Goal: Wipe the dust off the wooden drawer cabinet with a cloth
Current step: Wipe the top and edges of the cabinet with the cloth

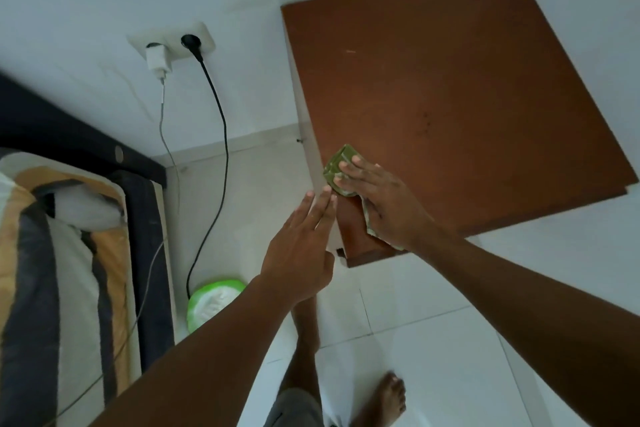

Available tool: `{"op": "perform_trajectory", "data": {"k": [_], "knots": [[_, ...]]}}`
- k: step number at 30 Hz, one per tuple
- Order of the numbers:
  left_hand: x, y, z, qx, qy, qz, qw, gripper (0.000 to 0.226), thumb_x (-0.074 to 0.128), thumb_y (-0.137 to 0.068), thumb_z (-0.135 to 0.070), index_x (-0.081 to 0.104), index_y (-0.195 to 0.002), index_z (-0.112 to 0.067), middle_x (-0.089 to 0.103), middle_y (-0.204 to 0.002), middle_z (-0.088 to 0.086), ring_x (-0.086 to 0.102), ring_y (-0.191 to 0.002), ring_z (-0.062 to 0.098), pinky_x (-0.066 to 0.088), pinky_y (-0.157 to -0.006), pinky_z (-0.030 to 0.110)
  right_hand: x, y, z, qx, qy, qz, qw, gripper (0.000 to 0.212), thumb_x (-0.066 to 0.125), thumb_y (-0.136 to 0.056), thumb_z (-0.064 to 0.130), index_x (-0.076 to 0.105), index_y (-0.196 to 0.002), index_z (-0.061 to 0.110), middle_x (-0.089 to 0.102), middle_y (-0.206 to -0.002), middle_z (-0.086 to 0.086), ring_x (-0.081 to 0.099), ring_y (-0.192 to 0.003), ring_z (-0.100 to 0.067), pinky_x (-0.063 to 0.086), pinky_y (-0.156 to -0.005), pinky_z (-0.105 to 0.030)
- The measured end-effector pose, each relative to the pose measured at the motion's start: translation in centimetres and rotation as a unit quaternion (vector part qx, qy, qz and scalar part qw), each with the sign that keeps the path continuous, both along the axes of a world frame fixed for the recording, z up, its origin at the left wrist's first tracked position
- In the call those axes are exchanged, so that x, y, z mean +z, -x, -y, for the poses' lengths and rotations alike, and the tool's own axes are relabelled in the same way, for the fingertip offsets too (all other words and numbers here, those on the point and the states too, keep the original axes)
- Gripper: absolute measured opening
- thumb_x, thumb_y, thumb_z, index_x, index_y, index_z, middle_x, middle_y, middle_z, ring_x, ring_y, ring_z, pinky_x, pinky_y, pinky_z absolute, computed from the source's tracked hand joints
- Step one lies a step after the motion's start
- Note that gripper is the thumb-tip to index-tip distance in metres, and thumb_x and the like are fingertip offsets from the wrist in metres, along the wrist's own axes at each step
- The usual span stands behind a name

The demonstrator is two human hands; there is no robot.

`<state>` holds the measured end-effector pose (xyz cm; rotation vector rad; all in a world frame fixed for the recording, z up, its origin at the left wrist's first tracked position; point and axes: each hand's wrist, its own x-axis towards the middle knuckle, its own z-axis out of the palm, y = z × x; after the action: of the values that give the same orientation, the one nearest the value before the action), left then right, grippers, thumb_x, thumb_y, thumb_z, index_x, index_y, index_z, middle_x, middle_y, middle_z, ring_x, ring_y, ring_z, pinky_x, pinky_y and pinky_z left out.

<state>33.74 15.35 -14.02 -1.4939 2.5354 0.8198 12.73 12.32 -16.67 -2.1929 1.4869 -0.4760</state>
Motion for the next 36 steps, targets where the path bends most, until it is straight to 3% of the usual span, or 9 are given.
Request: {"op": "perform_trajectory", "data": {"k": [8, 12, 20, 26, 29, 33, 36], "knots": [[0.6, 2.5, -6.0, 0.036, 0.015, 0.032, 0.999, 0.092, 0.053, -0.091, -0.020, -0.006, -0.161, -0.016, -0.018, -0.169, 0.001, -0.019, -0.154, 0.019, 0.007, -0.127, 0.036, 0.0, 3.2, -8.7, -0.024, 0.000, 0.009, 1.000, 0.066, 0.056, -0.083, -0.019, 0.058, -0.139, 0.016, 0.050, -0.151, -0.002, 0.035, -0.148, -0.019, 0.037, -0.116, -0.050], [0.6, 3.7, -7.0, -0.028, 0.040, 0.044, 0.998, 0.088, 0.050, -0.092, -0.023, -0.004, -0.161, -0.011, -0.015, -0.169, 0.005, -0.018, -0.155, 0.023, 0.007, -0.127, 0.040, 0.7, 3.4, -10.6, -0.064, 0.004, 0.003, 0.998, 0.069, 0.057, -0.079, -0.022, 0.059, -0.137, 0.014, 0.053, -0.148, -0.004, 0.039, -0.145, -0.021, 0.039, -0.114, -0.050], [-1.1, 3.8, -9.2, -0.062, 0.067, 0.011, 0.996, 0.094, 0.056, -0.088, -0.022, -0.001, -0.161, -0.008, -0.010, -0.169, 0.013, -0.014, -0.156, 0.028, 0.008, -0.127, 0.042, 0.3, 2.1, -11.2, -0.123, 0.017, -0.003, 0.992, 0.063, 0.059, -0.082, -0.020, 0.061, -0.134, 0.013, 0.055, -0.146, -0.004, 0.042, -0.143, -0.022, 0.043, -0.112, -0.050], [-1.8, 2.0, -9.2, -0.115, 0.100, -0.011, 0.988, 0.092, 0.060, -0.085, -0.021, 0.009, -0.160, -0.005, 0.004, -0.170, 0.015, -0.001, -0.157, 0.030, 0.008, -0.126, 0.040, 1.0, 1.5, -13.4, -0.167, 0.023, -0.049, 0.984, 0.063, 0.059, -0.079, -0.021, 0.063, -0.133, 0.013, 0.058, -0.143, -0.006, 0.047, -0.140, -0.023, 0.046, -0.110, -0.045], [-1.7, 1.4, -9.1, -0.135, 0.111, -0.017, 0.984, 0.091, 0.061, -0.082, -0.020, 0.015, -0.159, -0.003, 0.015, -0.168, 0.017, 0.010, -0.156, 0.031, 0.014, -0.126, 0.041, 2.1, 1.5, -15.1, -0.180, 0.019, -0.093, 0.979, 0.062, 0.063, -0.077, -0.022, 0.065, -0.129, 0.012, 0.063, -0.136, -0.007, 0.054, -0.134, -0.026, 0.048, -0.107, -0.051], [-2.0, 1.4, -9.6, -0.158, 0.121, -0.021, 0.980, 0.089, 0.065, -0.082, -0.021, 0.022, -0.157, -0.003, 0.027, -0.164, 0.017, 0.025, -0.152, 0.033, 0.020, -0.124, 0.041, 3.0, 1.6, -15.4, -0.226, 0.034, -0.079, 0.970, 0.062, 0.061, -0.080, -0.021, 0.060, -0.134, 0.010, 0.060, -0.139, -0.009, 0.051, -0.135, -0.028, 0.048, -0.108, -0.048], [-2.1, 1.4, -9.9, -0.135, 0.113, -0.007, 0.984, 0.087, 0.062, -0.086, -0.024, 0.017, -0.158, -0.004, 0.023, -0.166, 0.016, 0.024, -0.152, 0.031, 0.025, -0.124, 0.040, 3.3, 1.4, -14.8, -0.277, 0.049, -0.041, 0.959, 0.059, 0.057, -0.082, -0.022, 0.060, -0.134, 0.006, 0.060, -0.139, -0.014, 0.049, -0.136, -0.032, 0.046, -0.108, -0.043]]}}
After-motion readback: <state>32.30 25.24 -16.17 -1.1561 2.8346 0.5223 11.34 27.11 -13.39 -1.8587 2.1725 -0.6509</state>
